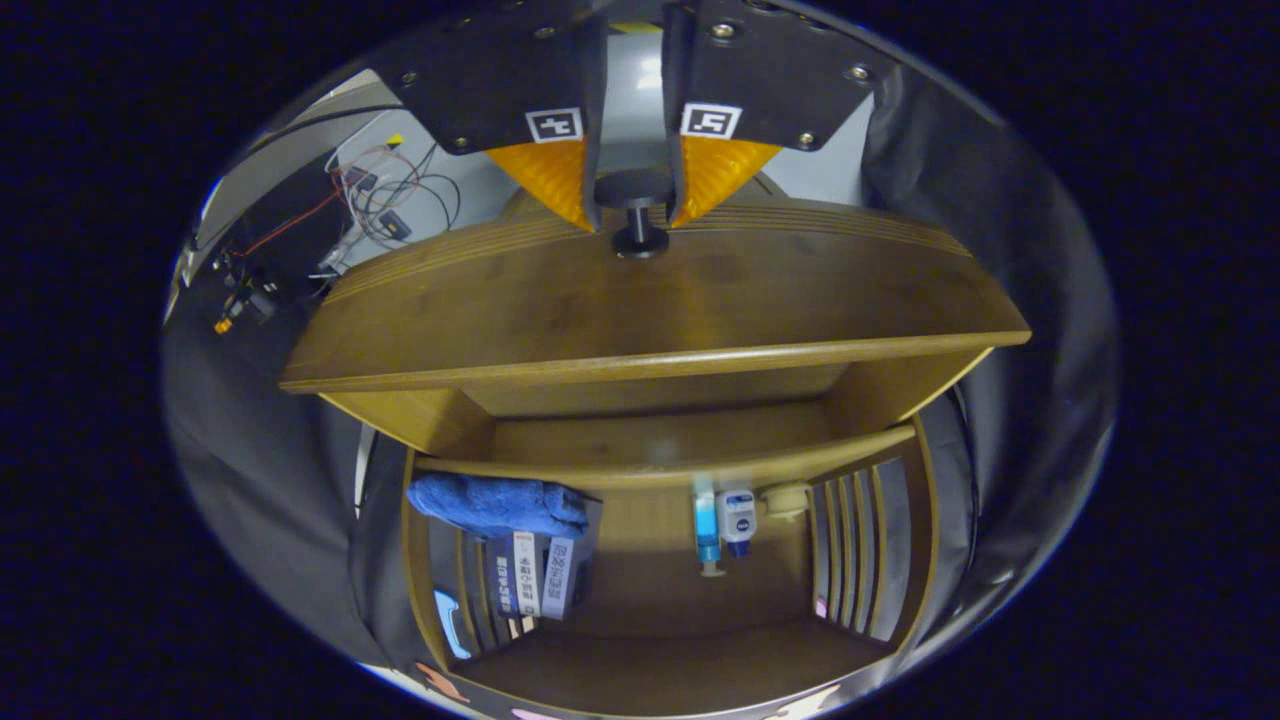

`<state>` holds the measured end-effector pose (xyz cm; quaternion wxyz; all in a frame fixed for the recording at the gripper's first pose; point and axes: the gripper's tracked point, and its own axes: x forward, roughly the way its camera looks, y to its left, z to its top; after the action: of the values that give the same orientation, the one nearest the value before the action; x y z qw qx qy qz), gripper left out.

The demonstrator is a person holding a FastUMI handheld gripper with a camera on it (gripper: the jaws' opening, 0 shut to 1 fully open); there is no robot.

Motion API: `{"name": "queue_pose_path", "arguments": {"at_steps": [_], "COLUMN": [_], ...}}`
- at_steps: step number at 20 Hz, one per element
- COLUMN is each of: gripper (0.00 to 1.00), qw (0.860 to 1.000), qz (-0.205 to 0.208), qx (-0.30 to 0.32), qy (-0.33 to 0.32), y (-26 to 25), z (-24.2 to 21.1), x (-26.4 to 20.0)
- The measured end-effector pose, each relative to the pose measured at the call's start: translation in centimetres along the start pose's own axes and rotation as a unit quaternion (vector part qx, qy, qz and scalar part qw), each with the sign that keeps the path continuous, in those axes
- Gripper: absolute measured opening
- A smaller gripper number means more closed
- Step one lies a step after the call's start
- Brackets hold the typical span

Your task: Pull open the drawer, take out the items inside it, and place them on the countertop above the cabinet.

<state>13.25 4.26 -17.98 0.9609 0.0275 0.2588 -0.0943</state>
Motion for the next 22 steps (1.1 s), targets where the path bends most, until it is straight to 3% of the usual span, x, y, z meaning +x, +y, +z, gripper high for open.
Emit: {"name": "queue_pose_path", "arguments": {"at_steps": [3, 7, 8, 13, 19, 22], "gripper": [0.22, 0.44, 0.49, 0.49, 0.49, 0.48], "qw": [1.0, 0.999, 0.999, 0.996, 0.998, 0.991], "qz": [0.013, 0.024, 0.029, 0.021, -0.02, -0.027], "qx": [0.002, -0.02, -0.024, -0.046, -0.047, -0.026], "qy": [0.012, 0.007, -0.01, -0.074, 0.036, 0.128], "y": [-0.2, 0.4, 0.8, 2.2, 2.7, 3.2], "z": [-0.4, 0.9, 2.0, 10.8, 13.3, 11.2], "x": [-0.1, -1.9, -3.1, -3.9, 3.9, 7.0]}}
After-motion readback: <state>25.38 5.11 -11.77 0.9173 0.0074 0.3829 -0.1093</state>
